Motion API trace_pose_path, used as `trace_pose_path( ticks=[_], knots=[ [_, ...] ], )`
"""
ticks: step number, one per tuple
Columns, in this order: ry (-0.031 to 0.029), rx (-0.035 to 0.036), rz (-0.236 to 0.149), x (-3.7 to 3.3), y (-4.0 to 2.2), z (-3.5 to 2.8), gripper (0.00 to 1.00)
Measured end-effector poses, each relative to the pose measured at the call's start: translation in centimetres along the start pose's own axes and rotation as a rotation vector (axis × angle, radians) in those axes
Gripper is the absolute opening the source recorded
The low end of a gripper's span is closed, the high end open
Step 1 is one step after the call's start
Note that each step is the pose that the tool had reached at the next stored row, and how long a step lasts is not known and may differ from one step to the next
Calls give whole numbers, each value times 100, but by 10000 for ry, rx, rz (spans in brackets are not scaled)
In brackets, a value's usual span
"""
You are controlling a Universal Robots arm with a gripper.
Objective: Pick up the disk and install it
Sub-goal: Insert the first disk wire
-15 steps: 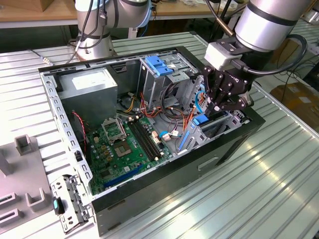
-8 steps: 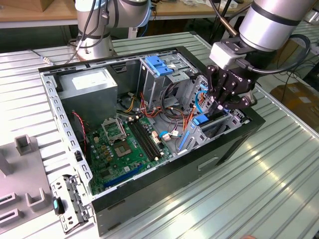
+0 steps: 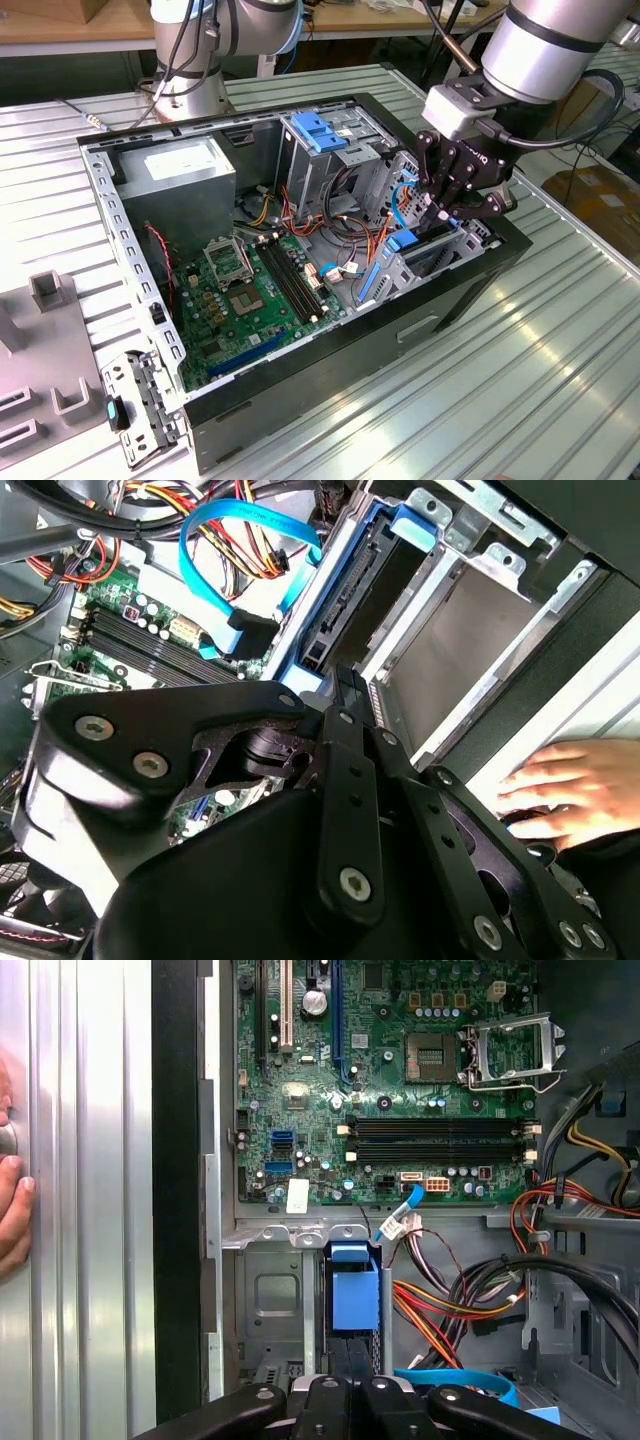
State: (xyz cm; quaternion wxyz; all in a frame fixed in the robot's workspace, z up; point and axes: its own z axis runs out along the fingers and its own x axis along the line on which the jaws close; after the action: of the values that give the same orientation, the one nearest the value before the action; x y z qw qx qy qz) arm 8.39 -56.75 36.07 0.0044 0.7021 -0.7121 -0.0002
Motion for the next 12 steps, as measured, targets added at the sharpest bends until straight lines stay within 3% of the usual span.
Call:
trace_pose_path(
  ticks=[4,8,12],
  knots=[
    [1,1,-216,0,0,0,11],
    [6,7,-1085,0,-6,2,11],
    [8,8,-1270,-1,-91,1,11]
  ],
)
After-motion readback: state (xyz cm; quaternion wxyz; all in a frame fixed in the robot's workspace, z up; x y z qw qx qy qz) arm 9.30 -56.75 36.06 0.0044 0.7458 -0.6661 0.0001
